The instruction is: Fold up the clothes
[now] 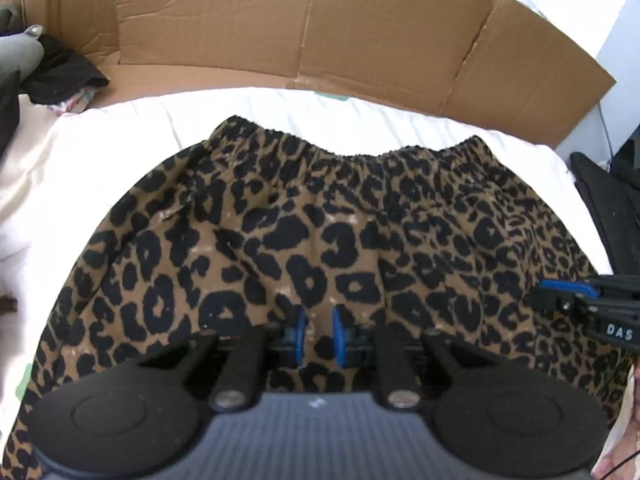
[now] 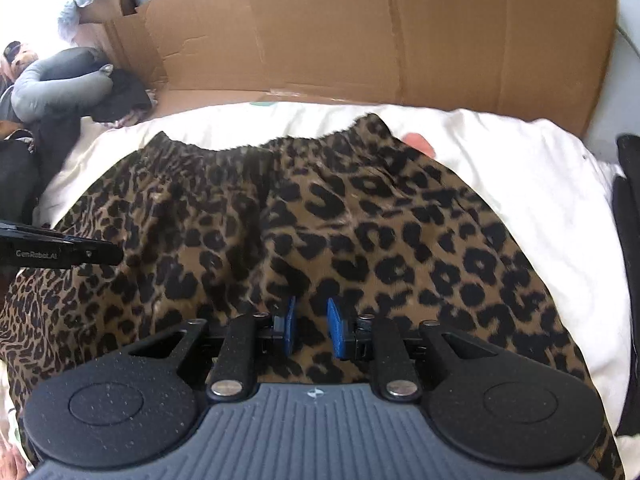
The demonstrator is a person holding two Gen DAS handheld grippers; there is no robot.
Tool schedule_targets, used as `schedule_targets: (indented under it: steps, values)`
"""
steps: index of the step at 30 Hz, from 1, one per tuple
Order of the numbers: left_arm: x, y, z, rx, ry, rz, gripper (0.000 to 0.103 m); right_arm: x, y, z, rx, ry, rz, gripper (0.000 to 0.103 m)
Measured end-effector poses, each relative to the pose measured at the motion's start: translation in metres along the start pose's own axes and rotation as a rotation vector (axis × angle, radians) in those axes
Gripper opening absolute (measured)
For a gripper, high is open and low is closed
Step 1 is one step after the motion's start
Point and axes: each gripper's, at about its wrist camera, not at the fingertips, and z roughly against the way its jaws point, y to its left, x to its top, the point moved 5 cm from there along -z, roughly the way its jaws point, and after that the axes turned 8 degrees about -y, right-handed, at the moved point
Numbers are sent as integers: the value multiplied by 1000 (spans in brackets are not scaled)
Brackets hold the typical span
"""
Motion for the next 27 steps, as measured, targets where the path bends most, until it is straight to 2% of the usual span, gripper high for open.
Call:
schedule_targets:
  steps: [6, 11, 19, 21, 23, 25, 27]
  values:
    - [6, -6, 2, -25, -15, 7, 16, 7, 19, -15, 36, 14, 15, 24]
    - [10, -20, 1, -66, -25, -1, 16, -2, 22, -35, 39, 73, -1, 24]
    - [15, -58, -9, -140, -31, -72, 16, -10, 24, -27, 56, 78, -32, 23]
    - [14, -68, -14, -155, -23, -96, 23, -13, 24, -23, 59, 80, -43, 23]
    - [10, -75, -22, -164, 0, -122, 46, -16, 25, -20, 62, 82, -50, 23]
    - [5, -79, -30, -139, 15, -164, 40, -19, 26, -16, 64, 83, -46, 23]
    - [2, -78, -36, -115, 17, -187, 38, -22, 28, -12, 67, 83, -36, 23]
